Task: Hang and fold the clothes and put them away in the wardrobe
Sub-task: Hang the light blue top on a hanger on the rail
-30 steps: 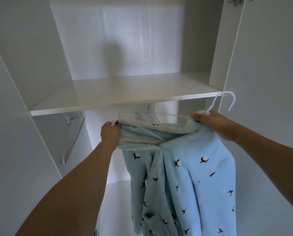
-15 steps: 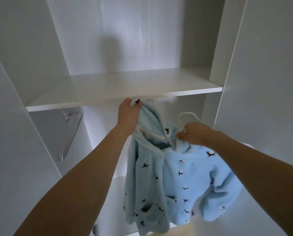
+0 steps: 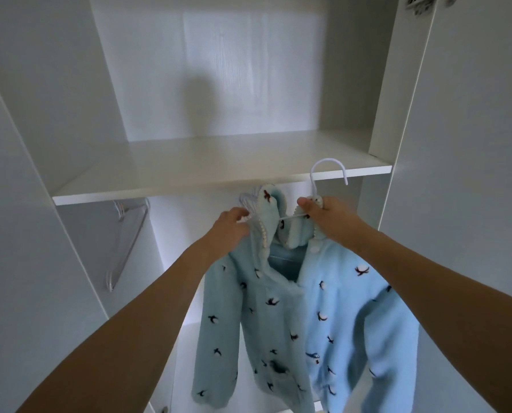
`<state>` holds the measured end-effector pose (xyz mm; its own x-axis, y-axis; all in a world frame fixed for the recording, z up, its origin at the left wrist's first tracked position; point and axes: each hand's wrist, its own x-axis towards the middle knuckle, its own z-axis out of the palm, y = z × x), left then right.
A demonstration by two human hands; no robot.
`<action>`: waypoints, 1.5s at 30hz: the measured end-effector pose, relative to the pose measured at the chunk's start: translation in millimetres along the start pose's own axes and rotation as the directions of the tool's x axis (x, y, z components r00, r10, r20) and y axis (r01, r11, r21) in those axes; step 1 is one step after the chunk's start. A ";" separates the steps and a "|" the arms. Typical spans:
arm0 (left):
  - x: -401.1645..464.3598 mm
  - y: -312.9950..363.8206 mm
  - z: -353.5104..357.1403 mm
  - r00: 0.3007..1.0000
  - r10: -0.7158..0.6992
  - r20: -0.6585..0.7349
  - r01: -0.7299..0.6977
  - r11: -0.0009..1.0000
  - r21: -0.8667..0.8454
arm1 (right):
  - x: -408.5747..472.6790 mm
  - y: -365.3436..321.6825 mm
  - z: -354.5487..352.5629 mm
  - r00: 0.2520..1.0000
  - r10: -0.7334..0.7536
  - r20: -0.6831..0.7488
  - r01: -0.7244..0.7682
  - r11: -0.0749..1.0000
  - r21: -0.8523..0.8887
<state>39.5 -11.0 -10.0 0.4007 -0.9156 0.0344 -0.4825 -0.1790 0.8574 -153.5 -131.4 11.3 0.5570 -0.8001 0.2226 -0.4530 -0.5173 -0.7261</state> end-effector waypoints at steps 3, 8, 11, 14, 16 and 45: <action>-2.3 -1.5 3.6 0.999 0.001 0.050 -0.011 0.981 0.192 | 0.9 -5.8 -0.1 0.995 -0.098 0.009 0.098 0.992 -0.079; -6.5 0.7 4.4 0.988 0.099 -0.120 -0.070 0.971 0.228 | 5.7 15.6 -16.0 0.978 -0.075 -0.197 0.052 0.992 -0.119; -7.1 -6.3 -11.0 0.987 0.025 -0.160 0.008 0.979 0.203 | -5.6 31.1 -16.3 0.950 -0.064 -0.306 0.043 0.996 -0.076; -11.4 -10.3 -17.3 0.988 -0.004 -0.154 0.024 0.992 0.127 | -12.5 21.2 -10.7 0.998 -0.055 -0.020 0.057 0.992 0.114; -15.8 -14.0 -20.9 0.990 -0.014 -0.140 0.024 0.997 0.067 | -9.1 12.9 -14.3 0.993 0.002 0.116 -0.041 0.941 0.337; -101.4 -62.4 -2.3 0.917 -0.311 -0.250 0.280 0.948 -0.152 | 9.7 20.2 130.2 0.846 -0.252 0.469 0.374 0.909 -0.186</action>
<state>30.8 93.8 -65.9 0.7121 -0.6938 -0.1070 -0.2268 -0.3716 0.9003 -66.6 -110.1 -85.9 0.9124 -0.4039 0.0663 -0.3325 -0.8258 -0.4554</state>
